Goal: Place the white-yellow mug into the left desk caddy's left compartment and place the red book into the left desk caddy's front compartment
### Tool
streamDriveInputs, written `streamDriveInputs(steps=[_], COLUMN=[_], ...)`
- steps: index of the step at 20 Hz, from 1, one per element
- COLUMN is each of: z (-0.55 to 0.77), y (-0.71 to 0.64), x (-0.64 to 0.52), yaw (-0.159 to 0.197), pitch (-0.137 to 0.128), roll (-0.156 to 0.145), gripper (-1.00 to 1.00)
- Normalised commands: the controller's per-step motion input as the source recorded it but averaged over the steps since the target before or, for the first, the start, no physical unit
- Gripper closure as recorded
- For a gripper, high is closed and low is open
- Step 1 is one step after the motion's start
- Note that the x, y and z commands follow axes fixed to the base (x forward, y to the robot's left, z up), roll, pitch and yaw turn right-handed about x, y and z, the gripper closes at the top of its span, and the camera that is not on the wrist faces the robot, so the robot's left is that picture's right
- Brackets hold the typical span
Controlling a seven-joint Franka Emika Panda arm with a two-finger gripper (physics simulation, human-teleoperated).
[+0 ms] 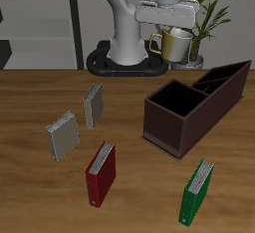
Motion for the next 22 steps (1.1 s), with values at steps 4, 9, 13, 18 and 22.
streamDriveInputs(steps=[4, 9, 13, 18, 22], z=[-0.05, -0.01, -0.10, 0.01, -0.03], y=[0.49, 0.37, 0.56, 0.56, 0.21], x=[-0.19, -0.10, 0.11, 0.38, 0.06], yaw=[0.024, 0.004, 0.001, 0.031, 0.047], pitch=[-0.003, 0.002, 0.014, 0.044, 0.017], roll=[0.108, 0.092, 0.041, 0.000, -0.031], gripper=[1.00, 1.00, 1.00, 1.00, 1.00])
